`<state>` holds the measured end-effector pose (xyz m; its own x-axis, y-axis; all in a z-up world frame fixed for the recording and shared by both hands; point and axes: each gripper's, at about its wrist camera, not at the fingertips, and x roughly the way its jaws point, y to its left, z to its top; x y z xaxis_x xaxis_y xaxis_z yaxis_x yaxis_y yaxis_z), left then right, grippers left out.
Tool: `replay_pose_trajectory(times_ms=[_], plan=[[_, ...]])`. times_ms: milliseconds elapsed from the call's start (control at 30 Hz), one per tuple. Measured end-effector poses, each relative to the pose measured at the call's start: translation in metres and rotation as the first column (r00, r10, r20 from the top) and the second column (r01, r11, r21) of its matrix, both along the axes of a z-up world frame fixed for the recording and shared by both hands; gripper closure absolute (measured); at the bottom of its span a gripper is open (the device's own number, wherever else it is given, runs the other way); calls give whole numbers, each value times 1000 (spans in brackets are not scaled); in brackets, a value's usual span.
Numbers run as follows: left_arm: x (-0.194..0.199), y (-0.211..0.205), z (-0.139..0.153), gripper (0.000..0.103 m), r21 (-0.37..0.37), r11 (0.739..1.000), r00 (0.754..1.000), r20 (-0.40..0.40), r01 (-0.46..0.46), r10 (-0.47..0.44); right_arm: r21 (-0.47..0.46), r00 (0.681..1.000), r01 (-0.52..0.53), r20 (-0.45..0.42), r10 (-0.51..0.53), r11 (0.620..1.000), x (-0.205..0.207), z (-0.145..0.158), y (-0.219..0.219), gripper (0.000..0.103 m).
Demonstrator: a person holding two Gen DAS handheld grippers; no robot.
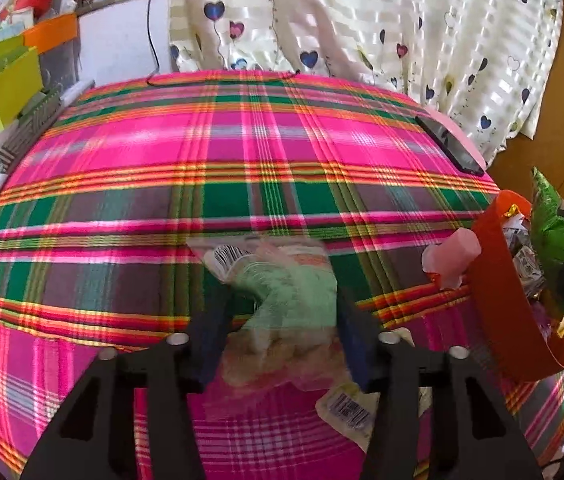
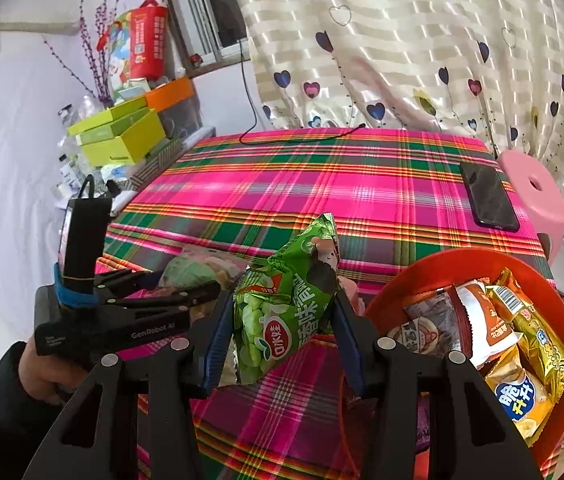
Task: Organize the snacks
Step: 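Grasp clear peanut bag with left tool while right tool carries green bag toward basket, then lower green pea bag into red basket and open right tool while left tool holds peanut bag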
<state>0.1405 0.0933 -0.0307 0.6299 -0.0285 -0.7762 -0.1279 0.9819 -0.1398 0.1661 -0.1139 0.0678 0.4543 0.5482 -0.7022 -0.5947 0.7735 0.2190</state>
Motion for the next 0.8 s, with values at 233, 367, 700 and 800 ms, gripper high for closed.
replay_pose_trajectory(times_ms=[233,367,700,800], plan=[[-17,1,9,60,7,1000,999,32,-24,24,6,1000,2,10,-2,1000,-5,4,-6,57],[-36,-4,25,60,7,999,996,76,-37,37,9,1000,-3,24,3,1000,-13,9,-10,57],[-75,-28,60,60,3,999,986,158,-54,53,13,999,-11,52,11,1000,-33,20,-16,57],[-82,-36,66,60,2,999,985,170,-42,41,14,998,-9,58,9,1000,-40,24,-19,57]])
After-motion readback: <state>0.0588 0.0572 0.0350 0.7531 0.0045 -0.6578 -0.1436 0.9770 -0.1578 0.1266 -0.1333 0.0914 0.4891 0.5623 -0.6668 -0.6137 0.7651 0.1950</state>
